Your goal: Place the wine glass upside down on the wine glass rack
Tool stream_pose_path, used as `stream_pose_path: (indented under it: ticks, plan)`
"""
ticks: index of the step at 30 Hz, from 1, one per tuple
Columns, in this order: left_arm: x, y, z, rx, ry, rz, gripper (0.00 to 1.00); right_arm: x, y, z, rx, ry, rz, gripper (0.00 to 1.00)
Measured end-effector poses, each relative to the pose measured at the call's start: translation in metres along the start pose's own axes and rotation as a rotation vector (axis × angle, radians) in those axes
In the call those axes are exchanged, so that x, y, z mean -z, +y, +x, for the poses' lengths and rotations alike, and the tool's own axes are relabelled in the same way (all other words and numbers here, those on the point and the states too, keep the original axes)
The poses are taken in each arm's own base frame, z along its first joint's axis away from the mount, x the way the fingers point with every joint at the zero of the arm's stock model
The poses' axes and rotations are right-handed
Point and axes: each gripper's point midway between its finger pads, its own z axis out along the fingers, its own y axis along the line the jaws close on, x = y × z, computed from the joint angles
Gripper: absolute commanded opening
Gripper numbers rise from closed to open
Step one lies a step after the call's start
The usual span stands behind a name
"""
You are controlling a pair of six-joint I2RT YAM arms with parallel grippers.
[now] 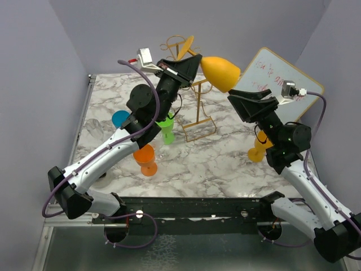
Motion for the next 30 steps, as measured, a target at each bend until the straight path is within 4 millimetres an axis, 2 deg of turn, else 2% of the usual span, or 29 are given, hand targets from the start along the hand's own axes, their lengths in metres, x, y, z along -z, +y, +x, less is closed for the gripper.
stream_pose_path:
  ticks: [3,6,9,12,15,17,19,22,27,30]
  plan:
    - [-0.010,0.002,-0.024,-0.125,-0.035,0.002,0.00,0.004,-0.004,-0.002,0.004,-0.005,0.046,0.73]
    - [-0.020,0.007,-0.055,-0.254,-0.075,-0.014,0.00,0.007,-0.012,0.001,0.009,0.009,0.090,0.73]
    - [-0.035,0.017,-0.096,-0.412,-0.122,-0.074,0.00,0.011,-0.019,0.006,0.019,0.032,0.131,0.73]
    - [-0.044,0.028,-0.124,-0.545,-0.142,-0.140,0.00,0.016,-0.025,0.009,0.038,0.049,0.171,0.73]
    - [-0.049,0.039,-0.133,-0.661,-0.120,-0.193,0.00,0.021,-0.030,0.011,0.062,0.065,0.212,0.73]
    - [-0.053,0.054,-0.136,-0.743,-0.090,-0.235,0.00,0.024,-0.033,0.010,0.082,0.074,0.240,0.73]
    - [-0.054,0.072,-0.135,-0.816,-0.052,-0.278,0.00,0.026,-0.035,0.010,0.095,0.080,0.259,0.73]
    - [-0.054,0.110,-0.137,-0.910,0.008,-0.361,0.00,0.029,-0.038,0.011,0.113,0.095,0.286,0.73]
    - [-0.051,0.170,-0.154,-0.996,0.092,-0.461,0.00,0.034,-0.046,0.016,0.138,0.126,0.312,0.73]
    - [-0.049,0.194,-0.164,-1.012,0.125,-0.493,0.00,0.036,-0.050,0.019,0.151,0.142,0.326,0.73]
